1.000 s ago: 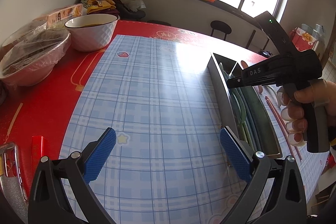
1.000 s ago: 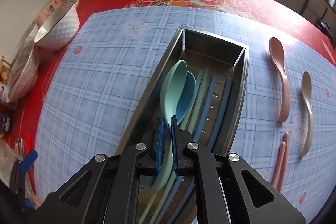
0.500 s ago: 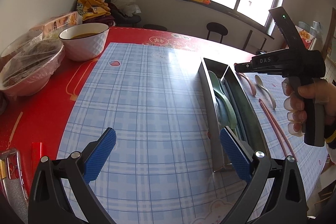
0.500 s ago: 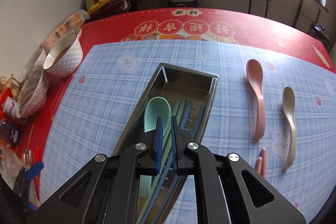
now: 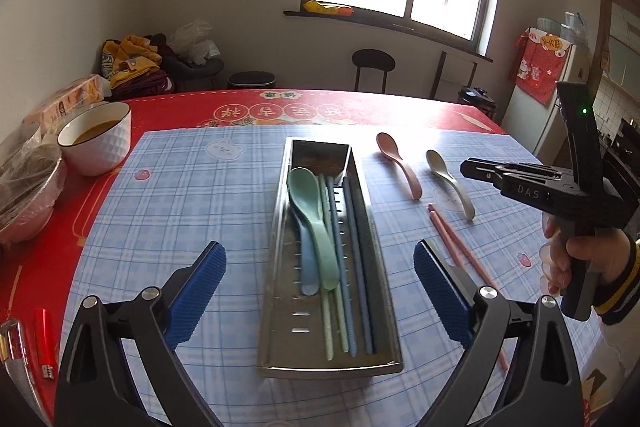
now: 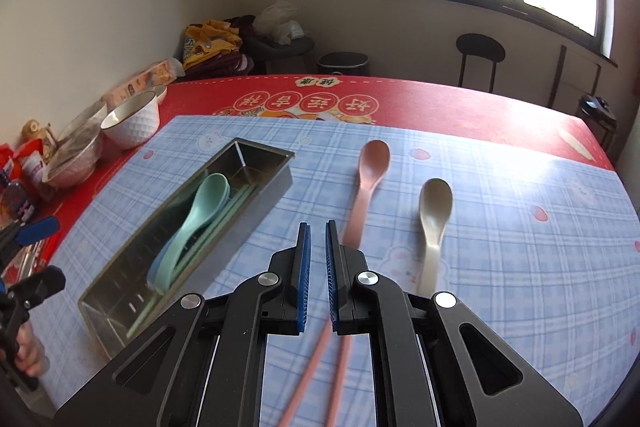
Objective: Organize utensils
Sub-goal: 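Move the open left tool over the pink chopsticks on the table, then close the left tool on one pink chopstick and lift it, then hold the pink chopstick up with the left tool while the right tool grasps the other pink chopstick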
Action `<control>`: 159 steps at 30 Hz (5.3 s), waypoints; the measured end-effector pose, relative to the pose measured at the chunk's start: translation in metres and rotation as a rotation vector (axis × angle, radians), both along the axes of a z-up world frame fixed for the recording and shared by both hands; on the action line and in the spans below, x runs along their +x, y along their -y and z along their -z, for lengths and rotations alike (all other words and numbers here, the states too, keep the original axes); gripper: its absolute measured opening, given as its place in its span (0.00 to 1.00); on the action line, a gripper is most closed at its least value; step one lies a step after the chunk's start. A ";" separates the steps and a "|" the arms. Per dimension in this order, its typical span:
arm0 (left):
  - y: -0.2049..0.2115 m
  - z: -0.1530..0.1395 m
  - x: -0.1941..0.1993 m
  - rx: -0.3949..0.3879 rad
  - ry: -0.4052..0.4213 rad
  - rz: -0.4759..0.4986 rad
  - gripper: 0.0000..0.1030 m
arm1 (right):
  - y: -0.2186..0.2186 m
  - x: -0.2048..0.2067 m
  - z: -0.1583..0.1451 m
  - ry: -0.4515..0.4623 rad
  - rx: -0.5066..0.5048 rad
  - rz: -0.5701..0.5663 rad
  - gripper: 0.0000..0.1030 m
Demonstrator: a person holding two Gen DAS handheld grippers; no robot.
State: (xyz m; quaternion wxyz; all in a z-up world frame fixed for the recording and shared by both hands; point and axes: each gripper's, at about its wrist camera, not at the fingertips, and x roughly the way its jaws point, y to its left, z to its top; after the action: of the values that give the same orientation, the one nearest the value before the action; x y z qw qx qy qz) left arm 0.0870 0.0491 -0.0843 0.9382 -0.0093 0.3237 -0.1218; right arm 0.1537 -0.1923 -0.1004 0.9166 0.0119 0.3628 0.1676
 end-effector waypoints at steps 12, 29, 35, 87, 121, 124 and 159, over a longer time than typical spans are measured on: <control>0.112 0.024 0.016 0.049 -0.067 0.097 0.63 | 0.073 -0.023 0.042 -0.016 0.089 0.088 0.08; 0.167 0.078 0.038 0.124 -0.200 0.150 0.41 | 0.096 -0.030 0.054 -0.024 0.244 0.067 0.08; 0.169 0.090 0.040 0.134 -0.229 0.149 0.34 | 0.098 -0.031 0.055 -0.026 0.273 0.052 0.08; 0.149 0.083 0.030 0.039 -0.137 0.075 0.06 | 0.098 -0.030 0.057 -0.055 0.312 0.016 0.08; 0.074 0.044 -0.010 -0.086 -0.081 0.085 0.06 | 0.071 -0.017 0.062 -0.155 0.147 0.007 0.08; 0.063 0.041 -0.015 -0.109 -0.069 0.079 0.06 | 0.056 -0.020 0.060 -0.169 0.084 -0.028 0.08; 0.032 0.039 -0.029 -0.168 -0.058 0.057 0.06 | -0.017 -0.022 0.068 -0.202 -0.086 0.039 0.22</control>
State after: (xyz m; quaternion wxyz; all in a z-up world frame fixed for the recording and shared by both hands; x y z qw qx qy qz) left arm 0.0584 0.0169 -0.1232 0.9205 -0.0823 0.3395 -0.1751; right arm 0.1318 -0.1749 -0.1682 0.8782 -0.0035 0.4598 0.1321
